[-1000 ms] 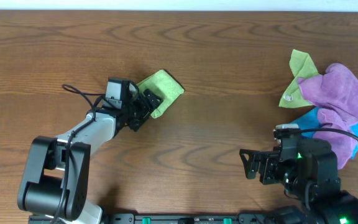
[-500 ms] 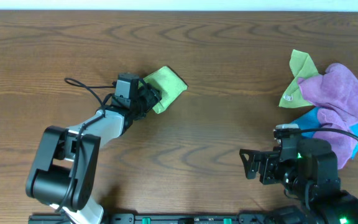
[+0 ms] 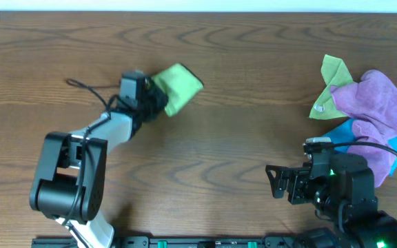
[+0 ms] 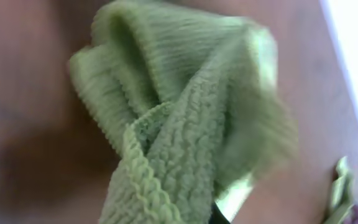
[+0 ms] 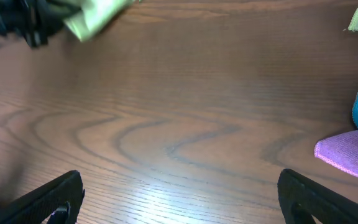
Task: Fold the cloth
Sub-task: 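Carry the folded green cloth to the upper left with the left gripper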
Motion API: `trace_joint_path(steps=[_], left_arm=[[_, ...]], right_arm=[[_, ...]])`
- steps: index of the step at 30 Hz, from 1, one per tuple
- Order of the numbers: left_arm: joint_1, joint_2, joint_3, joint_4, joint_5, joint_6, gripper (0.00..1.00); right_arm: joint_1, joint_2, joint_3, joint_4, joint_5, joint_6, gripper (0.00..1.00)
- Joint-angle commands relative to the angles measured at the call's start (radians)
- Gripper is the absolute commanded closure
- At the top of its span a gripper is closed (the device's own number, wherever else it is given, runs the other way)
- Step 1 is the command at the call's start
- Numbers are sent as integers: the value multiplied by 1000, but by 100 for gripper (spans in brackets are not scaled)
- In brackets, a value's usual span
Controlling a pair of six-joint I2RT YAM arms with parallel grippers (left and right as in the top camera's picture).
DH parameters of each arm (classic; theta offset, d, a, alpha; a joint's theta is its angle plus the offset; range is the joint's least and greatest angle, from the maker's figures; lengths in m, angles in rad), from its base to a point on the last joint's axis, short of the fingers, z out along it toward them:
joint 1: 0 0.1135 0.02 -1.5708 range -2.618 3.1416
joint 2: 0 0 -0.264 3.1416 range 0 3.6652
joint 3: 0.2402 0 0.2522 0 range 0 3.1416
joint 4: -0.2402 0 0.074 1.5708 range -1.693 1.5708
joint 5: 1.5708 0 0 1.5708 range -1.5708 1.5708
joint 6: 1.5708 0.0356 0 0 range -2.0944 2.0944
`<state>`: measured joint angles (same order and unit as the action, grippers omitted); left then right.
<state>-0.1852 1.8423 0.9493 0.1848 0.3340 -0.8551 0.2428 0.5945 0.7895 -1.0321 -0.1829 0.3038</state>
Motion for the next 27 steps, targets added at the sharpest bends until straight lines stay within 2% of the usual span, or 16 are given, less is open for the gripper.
trace_joint_path(steps=[1, 5, 8, 16, 21, 27], left_arm=[[29, -50, 154, -63, -105, 36, 94], [58, -49, 346, -237, -252, 95, 94], [82, -49, 417, -286, -343, 127, 94], [199, 18, 428, -177, -358, 127, 94], [249, 111, 442, -62, -297, 126, 94], [258, 261, 531, -52, -239, 135, 94]], right_arm=[[-9, -3, -7, -2, -1, 10, 1], [-9, -3, -7, -1, -1, 10, 1], [-9, -3, -7, -1, -1, 10, 1], [-9, -3, -7, -2, -1, 10, 1], [-9, -3, -7, -1, -1, 10, 1], [-9, -3, -7, -1, -1, 10, 1]])
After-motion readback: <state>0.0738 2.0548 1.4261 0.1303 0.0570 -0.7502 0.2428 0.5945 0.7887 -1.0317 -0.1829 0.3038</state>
